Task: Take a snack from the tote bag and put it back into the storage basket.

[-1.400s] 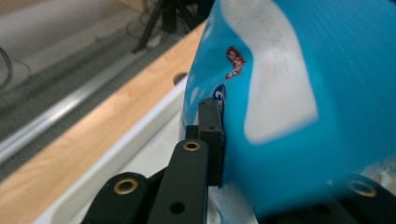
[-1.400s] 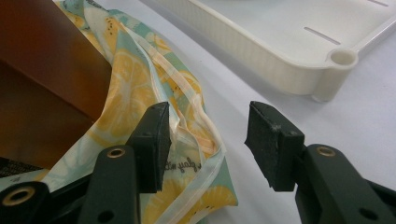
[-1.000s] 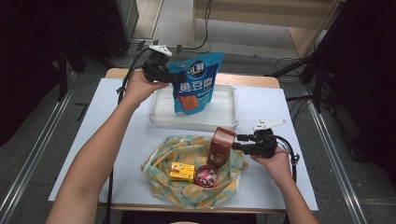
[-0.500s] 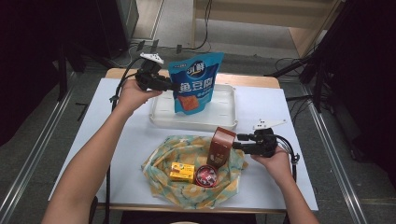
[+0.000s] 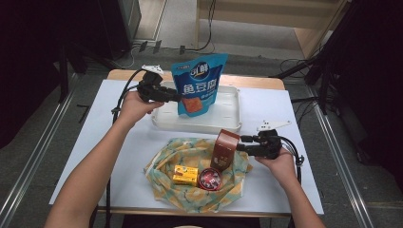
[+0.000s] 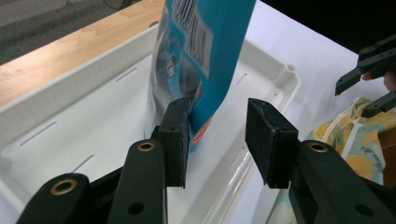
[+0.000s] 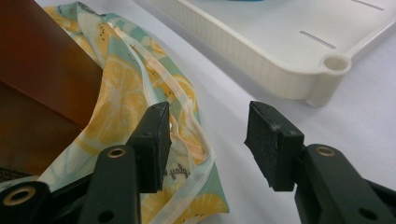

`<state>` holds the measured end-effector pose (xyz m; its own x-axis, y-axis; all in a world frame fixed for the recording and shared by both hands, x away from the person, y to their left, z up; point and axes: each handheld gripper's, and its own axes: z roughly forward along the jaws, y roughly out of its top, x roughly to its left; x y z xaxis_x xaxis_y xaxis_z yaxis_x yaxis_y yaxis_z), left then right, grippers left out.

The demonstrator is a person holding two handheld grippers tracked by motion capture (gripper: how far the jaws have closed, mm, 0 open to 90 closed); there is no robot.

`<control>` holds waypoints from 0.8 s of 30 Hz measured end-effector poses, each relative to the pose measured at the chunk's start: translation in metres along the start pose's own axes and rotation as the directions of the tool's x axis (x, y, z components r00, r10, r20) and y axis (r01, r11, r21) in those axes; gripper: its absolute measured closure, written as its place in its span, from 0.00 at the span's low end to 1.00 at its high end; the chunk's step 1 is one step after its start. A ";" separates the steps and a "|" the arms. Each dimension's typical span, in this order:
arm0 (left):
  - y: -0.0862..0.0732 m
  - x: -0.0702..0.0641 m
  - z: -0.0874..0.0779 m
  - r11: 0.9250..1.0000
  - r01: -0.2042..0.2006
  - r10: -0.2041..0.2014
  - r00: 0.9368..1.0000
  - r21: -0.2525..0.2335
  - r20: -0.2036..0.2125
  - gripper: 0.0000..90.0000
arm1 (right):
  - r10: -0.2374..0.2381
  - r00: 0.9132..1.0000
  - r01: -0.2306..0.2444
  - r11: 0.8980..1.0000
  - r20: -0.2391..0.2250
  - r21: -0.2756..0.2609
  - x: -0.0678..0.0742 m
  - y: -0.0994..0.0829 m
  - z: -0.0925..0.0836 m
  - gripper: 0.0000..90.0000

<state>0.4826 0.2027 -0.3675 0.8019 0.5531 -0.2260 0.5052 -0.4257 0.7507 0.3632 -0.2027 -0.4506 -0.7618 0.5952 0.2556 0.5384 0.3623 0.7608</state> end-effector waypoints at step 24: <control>-0.011 0.014 0.052 0.992 0.130 -0.129 0.982 -0.005 -0.139 0.99 | -0.007 1.000 0.007 1.000 -0.004 -0.001 0.000 0.003 0.001 0.56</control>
<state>0.5048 0.1781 -0.4114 0.6778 0.6974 -0.2327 0.6036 -0.3471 0.7178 0.3650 -0.2006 -0.4492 -0.7671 0.5898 0.2523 0.5324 0.3659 0.7633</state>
